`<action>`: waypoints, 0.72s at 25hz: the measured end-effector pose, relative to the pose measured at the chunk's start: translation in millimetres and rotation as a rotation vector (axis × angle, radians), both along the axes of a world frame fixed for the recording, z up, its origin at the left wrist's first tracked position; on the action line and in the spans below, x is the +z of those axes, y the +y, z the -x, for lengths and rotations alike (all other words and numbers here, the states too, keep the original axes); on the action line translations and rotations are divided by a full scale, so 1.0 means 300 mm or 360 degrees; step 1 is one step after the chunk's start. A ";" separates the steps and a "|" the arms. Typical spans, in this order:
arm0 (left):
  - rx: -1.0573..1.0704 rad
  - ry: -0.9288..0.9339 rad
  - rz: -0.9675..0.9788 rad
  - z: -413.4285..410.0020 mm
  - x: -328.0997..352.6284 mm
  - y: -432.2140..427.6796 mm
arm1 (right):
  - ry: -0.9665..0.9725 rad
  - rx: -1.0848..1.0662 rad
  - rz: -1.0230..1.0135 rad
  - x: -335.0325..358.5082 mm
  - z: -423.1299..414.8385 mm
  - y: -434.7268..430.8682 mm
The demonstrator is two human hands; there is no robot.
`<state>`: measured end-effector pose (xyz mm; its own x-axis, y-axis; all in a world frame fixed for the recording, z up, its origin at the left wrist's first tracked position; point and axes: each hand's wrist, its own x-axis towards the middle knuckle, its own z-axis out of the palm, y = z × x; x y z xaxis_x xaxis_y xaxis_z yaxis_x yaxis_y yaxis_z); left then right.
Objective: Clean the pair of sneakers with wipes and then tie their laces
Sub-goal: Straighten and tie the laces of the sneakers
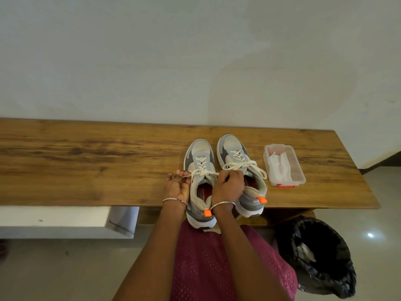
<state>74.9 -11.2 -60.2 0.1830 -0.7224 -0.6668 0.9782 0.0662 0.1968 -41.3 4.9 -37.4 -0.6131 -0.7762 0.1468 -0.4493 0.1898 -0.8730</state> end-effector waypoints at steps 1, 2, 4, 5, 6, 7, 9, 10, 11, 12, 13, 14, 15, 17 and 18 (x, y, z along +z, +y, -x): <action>0.0019 0.0012 0.0004 0.000 0.002 -0.001 | 0.0003 -0.0012 -0.0023 0.007 -0.002 0.002; 0.0013 -0.0002 0.0007 -0.001 0.011 -0.001 | 0.0009 -0.0010 -0.0057 0.013 -0.002 0.003; -0.0129 -0.0228 -0.0032 -0.008 0.037 -0.001 | 0.0021 0.0052 -0.0155 0.026 0.006 0.006; -0.0248 -0.0432 -0.0051 -0.011 0.054 0.003 | 0.0045 0.0121 -0.0207 0.034 0.013 0.008; -0.0374 -0.0667 -0.0058 -0.015 0.068 0.012 | 0.0085 0.0203 -0.0256 0.041 0.022 0.010; -0.0506 -0.0953 -0.0055 -0.018 0.086 0.026 | 0.0131 0.0289 -0.0299 0.051 0.031 0.017; -0.0731 -0.1770 -0.0025 -0.025 0.124 0.075 | 0.0211 0.0434 -0.0315 0.086 0.049 0.054; -0.0794 -0.2216 0.0021 -0.025 0.144 0.114 | 0.0234 0.0488 -0.0270 0.109 0.062 0.086; -0.0824 -0.2607 0.0102 -0.021 0.163 0.158 | 0.0267 0.0526 -0.0180 0.132 0.080 0.123; -0.0837 -0.2969 0.0193 -0.010 0.182 0.207 | 0.0347 0.0533 -0.0060 0.149 0.103 0.162; -0.0879 -0.3294 0.0275 0.004 0.198 0.254 | 0.0486 0.0498 0.0034 0.161 0.131 0.198; -0.0972 -0.3568 0.0349 0.024 0.215 0.299 | 0.0659 0.0439 0.0048 0.169 0.164 0.232; -0.1127 -0.3790 0.0401 0.048 0.231 0.336 | 0.0826 0.0385 -0.0021 0.173 0.196 0.255; -0.1544 -0.4087 0.0354 0.087 0.251 0.381 | 0.0956 0.0401 -0.0354 0.178 0.245 0.290; -0.1712 -0.4181 0.0272 0.100 0.258 0.389 | 0.0950 0.0468 -0.0505 0.177 0.262 0.303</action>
